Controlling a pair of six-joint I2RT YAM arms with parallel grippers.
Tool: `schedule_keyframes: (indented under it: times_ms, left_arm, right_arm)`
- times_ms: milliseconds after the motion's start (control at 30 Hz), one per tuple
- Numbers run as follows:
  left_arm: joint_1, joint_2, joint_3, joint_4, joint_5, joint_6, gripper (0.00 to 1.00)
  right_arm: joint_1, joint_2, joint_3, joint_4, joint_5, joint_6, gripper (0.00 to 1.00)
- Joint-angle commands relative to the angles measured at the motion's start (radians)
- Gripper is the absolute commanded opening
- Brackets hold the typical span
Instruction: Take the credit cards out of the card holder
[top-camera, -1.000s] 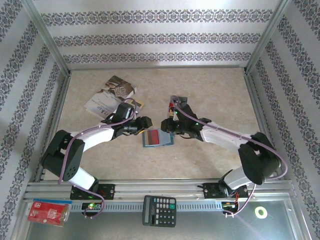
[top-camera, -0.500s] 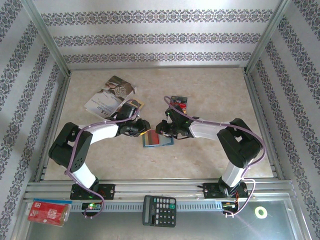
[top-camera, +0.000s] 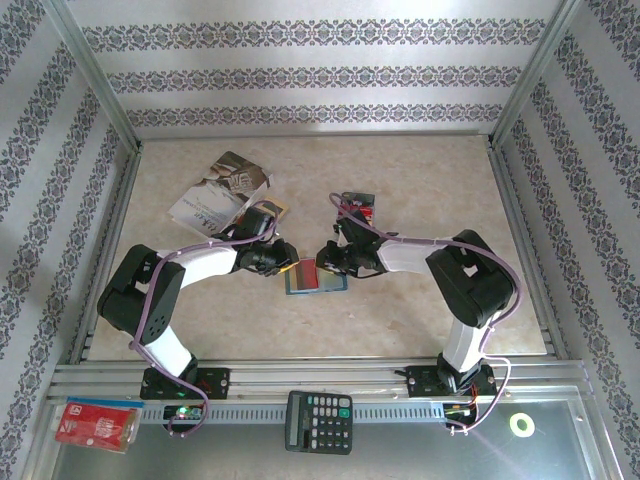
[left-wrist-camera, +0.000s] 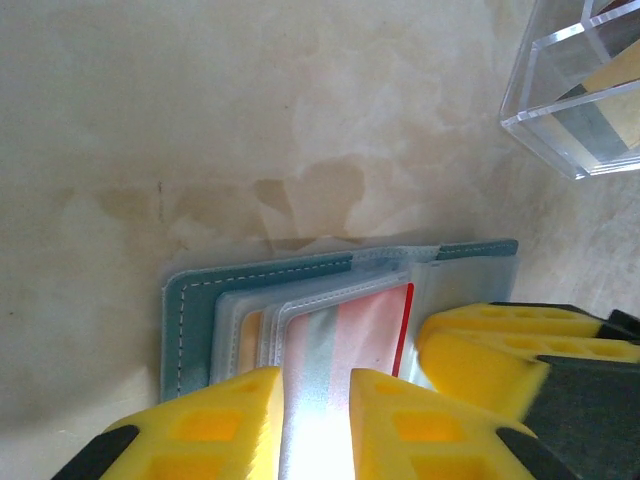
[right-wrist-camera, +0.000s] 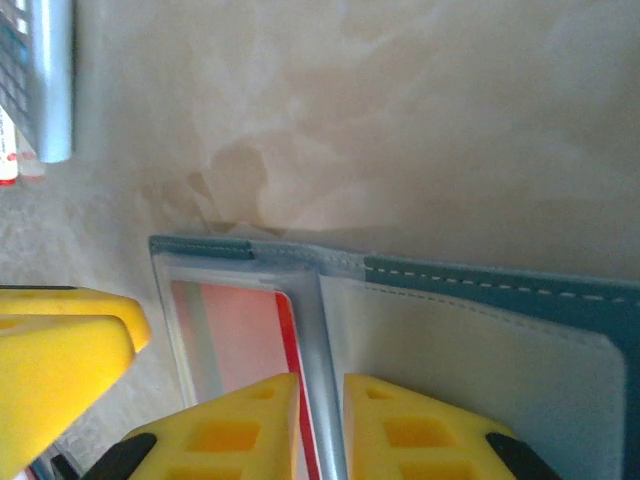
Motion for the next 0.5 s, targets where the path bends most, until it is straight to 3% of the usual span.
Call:
schedule_keyframes:
  times_ms: [0, 333, 467]
  left_arm:
    - [-0.011, -0.002, 0.001, -0.044, -0.005, 0.004, 0.22]
    - [-0.013, 0.028, -0.004, -0.038, 0.01, -0.006, 0.19]
    - [-0.014, 0.049, 0.01, -0.077, 0.003, 0.004, 0.18]
  right_arm:
    - [0.002, 0.016, 0.02, -0.015, -0.032, -0.063, 0.19]
    - [-0.004, 0.005, 0.01, 0.003, -0.027, -0.079, 0.17]
    - [-0.007, -0.041, -0.03, 0.088, -0.053, -0.062, 0.17]
